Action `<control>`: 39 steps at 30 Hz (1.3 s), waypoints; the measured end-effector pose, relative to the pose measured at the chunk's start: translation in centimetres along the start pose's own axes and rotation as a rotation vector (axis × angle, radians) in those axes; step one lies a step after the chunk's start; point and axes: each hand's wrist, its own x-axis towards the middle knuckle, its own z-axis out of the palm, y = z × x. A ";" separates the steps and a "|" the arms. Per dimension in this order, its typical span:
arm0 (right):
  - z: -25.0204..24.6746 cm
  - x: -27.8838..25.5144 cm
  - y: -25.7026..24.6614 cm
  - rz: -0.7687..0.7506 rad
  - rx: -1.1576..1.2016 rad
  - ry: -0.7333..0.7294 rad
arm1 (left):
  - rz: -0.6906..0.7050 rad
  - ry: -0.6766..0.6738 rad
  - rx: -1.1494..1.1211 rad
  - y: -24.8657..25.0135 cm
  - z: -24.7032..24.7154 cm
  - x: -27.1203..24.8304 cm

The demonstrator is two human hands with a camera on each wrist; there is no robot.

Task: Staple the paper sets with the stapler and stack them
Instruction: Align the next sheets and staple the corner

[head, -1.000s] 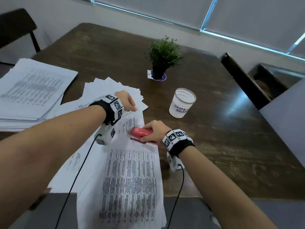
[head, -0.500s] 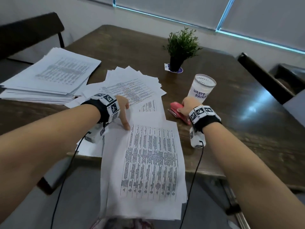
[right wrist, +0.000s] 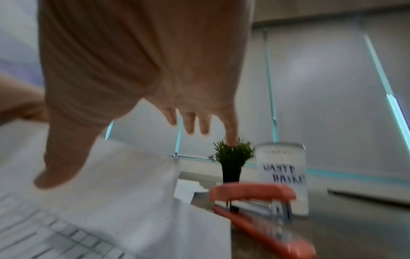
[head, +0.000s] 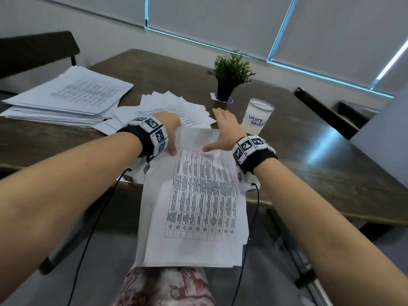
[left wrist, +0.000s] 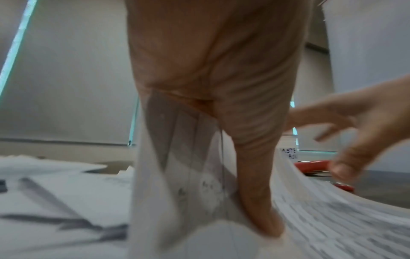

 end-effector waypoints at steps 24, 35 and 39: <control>-4.5 -2.7 5.6 0.145 1.448 0.458 | -0.264 0.542 -1.199 -8.7 -1.7 -1.7; -2.9 -3.5 3.5 0.182 1.618 0.440 | -0.177 0.581 -1.327 -7.1 -1.1 -2.9; -3.7 -3.8 3.3 0.188 1.544 0.474 | -0.138 0.554 -1.354 -7.1 -1.7 -3.2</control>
